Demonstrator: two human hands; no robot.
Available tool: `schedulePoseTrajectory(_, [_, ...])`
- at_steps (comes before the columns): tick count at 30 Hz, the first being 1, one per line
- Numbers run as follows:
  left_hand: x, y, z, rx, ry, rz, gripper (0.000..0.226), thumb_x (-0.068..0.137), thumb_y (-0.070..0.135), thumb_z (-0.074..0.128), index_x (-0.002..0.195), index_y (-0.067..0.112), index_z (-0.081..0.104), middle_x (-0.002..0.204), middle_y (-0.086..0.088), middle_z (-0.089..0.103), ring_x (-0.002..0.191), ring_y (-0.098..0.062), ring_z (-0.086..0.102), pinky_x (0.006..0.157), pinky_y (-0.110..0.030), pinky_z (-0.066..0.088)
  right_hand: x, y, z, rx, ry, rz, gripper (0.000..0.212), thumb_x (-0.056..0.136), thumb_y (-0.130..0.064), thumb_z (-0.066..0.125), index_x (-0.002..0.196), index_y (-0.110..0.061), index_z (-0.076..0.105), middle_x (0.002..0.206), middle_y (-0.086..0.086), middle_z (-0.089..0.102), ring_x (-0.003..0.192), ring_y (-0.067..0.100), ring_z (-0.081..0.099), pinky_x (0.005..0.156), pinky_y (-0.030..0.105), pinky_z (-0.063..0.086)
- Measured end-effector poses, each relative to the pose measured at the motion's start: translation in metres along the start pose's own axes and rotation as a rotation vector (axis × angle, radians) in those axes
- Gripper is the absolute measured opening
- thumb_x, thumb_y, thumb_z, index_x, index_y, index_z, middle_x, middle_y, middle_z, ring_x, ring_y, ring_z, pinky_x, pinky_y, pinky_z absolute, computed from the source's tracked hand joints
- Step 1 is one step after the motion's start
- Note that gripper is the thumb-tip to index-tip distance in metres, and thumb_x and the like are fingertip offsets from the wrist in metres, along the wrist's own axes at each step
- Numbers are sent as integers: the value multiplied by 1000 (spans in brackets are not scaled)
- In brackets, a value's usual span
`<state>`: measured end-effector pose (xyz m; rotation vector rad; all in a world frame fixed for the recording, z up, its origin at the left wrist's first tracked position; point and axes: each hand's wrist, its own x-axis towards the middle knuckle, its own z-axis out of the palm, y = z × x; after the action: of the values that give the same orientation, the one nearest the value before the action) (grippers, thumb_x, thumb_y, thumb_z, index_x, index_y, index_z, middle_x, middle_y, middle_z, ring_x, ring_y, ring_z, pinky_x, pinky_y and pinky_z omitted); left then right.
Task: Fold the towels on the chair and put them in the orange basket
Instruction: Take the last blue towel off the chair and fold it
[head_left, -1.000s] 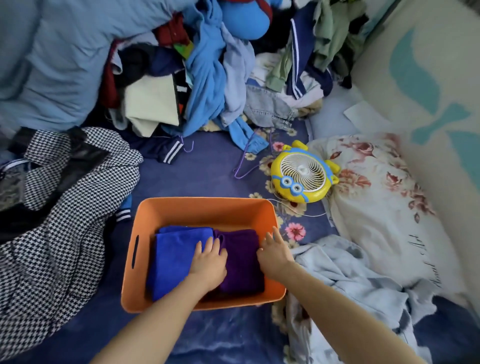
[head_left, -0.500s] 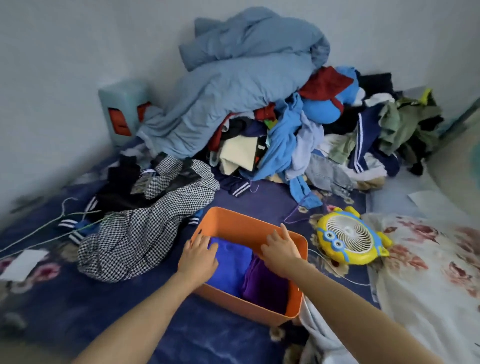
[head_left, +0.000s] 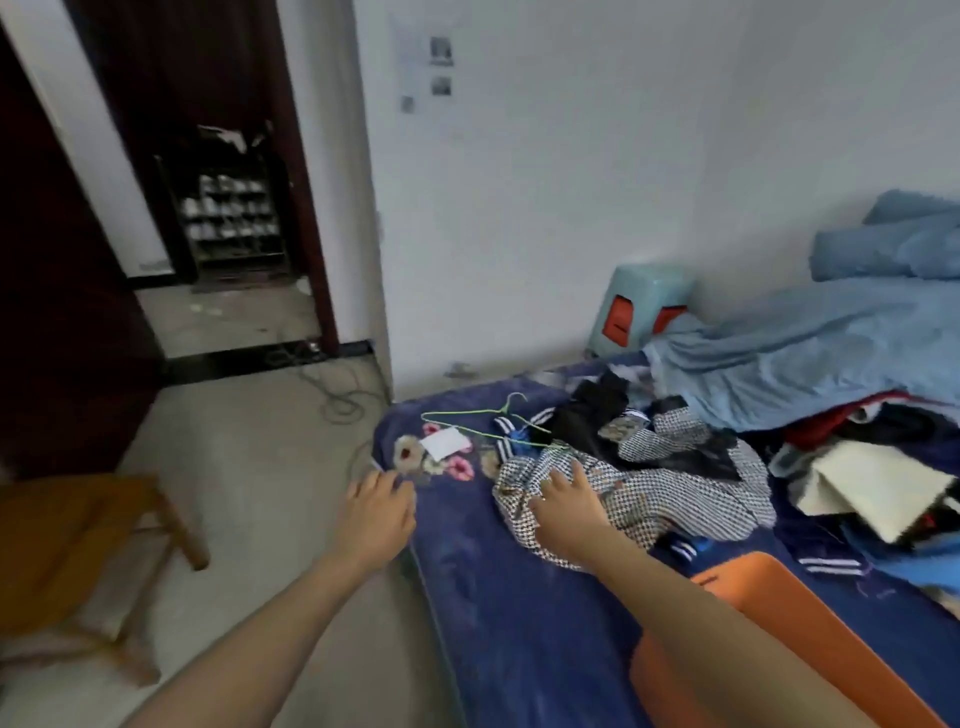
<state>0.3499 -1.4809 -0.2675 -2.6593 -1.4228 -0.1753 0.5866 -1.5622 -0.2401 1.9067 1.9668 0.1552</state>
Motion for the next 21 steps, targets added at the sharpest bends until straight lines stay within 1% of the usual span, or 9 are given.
schedulePoseTrajectory(2, [-23, -50, -5, 6, 33, -98, 21, 52, 34, 58, 67, 20, 64, 68, 0, 64, 61, -22, 64, 49, -28, 50, 34, -36, -23, -105, 90, -100, 34, 66, -39, 72, 96, -22, 73, 109, 10, 68, 112, 30, 58, 104, 64, 24])
schedulePoseTrajectory(4, [-49, -115, -11, 25, 66, -239, 23, 50, 32, 57, 68, 20, 65, 68, 0, 64, 61, -22, 65, 50, -30, 52, 71, -89, -61, -100, 184, -188, 41, 36, -45, 85, 71, -26, 76, 83, 5, 73, 87, 26, 69, 91, 59, 41])
schedulePoseTrajectory(7, [-77, -197, -23, 65, 94, -420, 32, 59, 33, 39, 65, 18, 66, 65, -1, 64, 60, -22, 64, 49, -28, 50, 123, -159, -106, -80, 198, -336, 44, 88, -29, 53, 129, -13, 53, 136, 18, 47, 133, 32, 34, 114, 60, 9])
schedulePoseTrajectory(8, [-83, -219, -29, 75, 102, -475, 31, 60, 32, 39, 65, 17, 66, 67, -2, 64, 63, -24, 65, 51, -28, 51, 137, -177, -115, -88, 213, -344, 44, 93, -23, 42, 135, -9, 44, 142, 17, 39, 137, 31, 25, 114, 56, 2])
schedulePoseTrajectory(11, [-106, -277, -33, 80, 118, -589, 20, 65, 27, 61, 80, 16, 69, 83, -4, 68, 78, -26, 65, 60, -34, 52, 171, -228, -138, -57, 281, -425, 40, 94, -20, 37, 131, -6, 46, 138, 16, 40, 134, 30, 25, 114, 55, 1])
schedulePoseTrajectory(14, [-118, -317, -38, 72, 142, -660, 30, 67, 34, 49, 82, 19, 70, 85, 0, 68, 78, -22, 66, 60, -32, 53, 205, -262, -162, -63, 335, -487, 39, 94, -22, 39, 130, -7, 47, 136, 16, 41, 133, 31, 28, 114, 53, 6])
schedulePoseTrajectory(16, [-111, -336, -44, 54, 170, -690, 30, 68, 33, 46, 82, 21, 69, 84, 1, 67, 77, -21, 66, 61, -30, 53, 223, -278, -177, -15, 437, -502, 34, 88, -24, 52, 118, -8, 58, 123, 16, 53, 123, 31, 42, 111, 50, 20])
schedulePoseTrajectory(18, [-98, -351, -45, 37, 178, -689, 25, 66, 30, 53, 81, 19, 69, 85, -1, 67, 78, -23, 66, 62, -31, 53, 244, -285, -189, 12, 559, -502, 29, 57, -33, 79, 80, -15, 71, 84, 8, 66, 87, 25, 63, 92, 40, 43])
schedulePoseTrajectory(21, [-65, -366, -41, 41, 145, -657, 27, 65, 30, 52, 82, 18, 70, 85, -1, 67, 77, -22, 66, 63, -28, 53, 279, -288, -194, 43, 652, -521, 35, 34, -42, 85, 59, -23, 69, 62, -5, 63, 63, 16, 63, 72, 30, 53])
